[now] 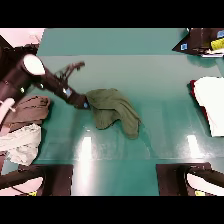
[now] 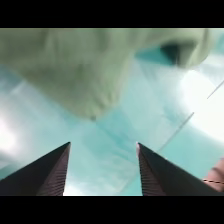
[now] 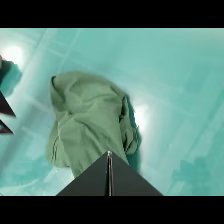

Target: Fold the shirts.

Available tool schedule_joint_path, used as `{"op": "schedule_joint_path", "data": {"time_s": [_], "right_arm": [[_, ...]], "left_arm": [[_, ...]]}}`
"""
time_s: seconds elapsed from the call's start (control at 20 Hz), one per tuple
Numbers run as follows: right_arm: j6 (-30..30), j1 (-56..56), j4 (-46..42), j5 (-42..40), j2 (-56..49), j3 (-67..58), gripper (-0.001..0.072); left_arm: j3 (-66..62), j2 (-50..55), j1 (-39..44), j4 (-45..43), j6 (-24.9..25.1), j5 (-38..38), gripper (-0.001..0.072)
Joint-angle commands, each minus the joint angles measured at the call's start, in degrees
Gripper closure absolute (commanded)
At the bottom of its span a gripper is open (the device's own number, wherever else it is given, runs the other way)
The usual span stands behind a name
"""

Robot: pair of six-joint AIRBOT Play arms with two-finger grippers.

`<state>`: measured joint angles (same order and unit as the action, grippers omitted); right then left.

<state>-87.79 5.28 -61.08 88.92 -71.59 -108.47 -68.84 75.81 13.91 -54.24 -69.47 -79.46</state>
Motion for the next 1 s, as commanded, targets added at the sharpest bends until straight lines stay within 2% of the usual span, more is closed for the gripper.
{"op": "schedule_joint_path", "data": {"time_s": [0.0,0.1,0.2,0.3,0.5,0.6,0.8,0.85,0.95], "right_arm": [[-0.02,-0.02,0.09,0.00,0.02,2.01,0.0685],[-0.02,0.42,0.07,0.04,0.00,2.93,0.0685],[-0.02,1.81,0.04,-0.31,0.00,3.61,0.0685],[0.00,3.48,-0.15,-0.44,-0.04,3.96,0.0686],[0.00,4.37,-0.42,-0.70,0.00,3.93,0.0686],[0.00,4.37,-0.44,-0.52,0.00,3.93,0.0685],[0.00,4.37,-0.50,4.07,0.00,3.96,0.0686],[0.00,4.37,-0.50,5.81,0.02,4.20,0.0685],[-0.02,4.37,-0.50,6.36,2.19,8.96,0.0686]], "left_arm": [[18.69,-2.40,-0.98,7.63,2.54,11.04,0.0199],[25.75,-2.29,-0.98,13.79,2.91,19.96,0.0198],[29.22,-2.27,-0.98,20.68,6.21,25.62,0.0198],[30.64,-1.62,-0.96,26.21,10.12,27.85,0.0198],[30.62,1.31,-0.96,27.67,10.14,28.48,0.0200],[30.38,1.55,-0.96,30.14,11.93,28.50,0.0216],[28.65,1.55,-0.98,31.98,12.98,27.85,0.0635],[27.56,1.49,-0.98,31.91,13.51,26.47,0.0679],[23.69,0.79,-0.98,28.70,13.90,23.26,0.0680]]}}
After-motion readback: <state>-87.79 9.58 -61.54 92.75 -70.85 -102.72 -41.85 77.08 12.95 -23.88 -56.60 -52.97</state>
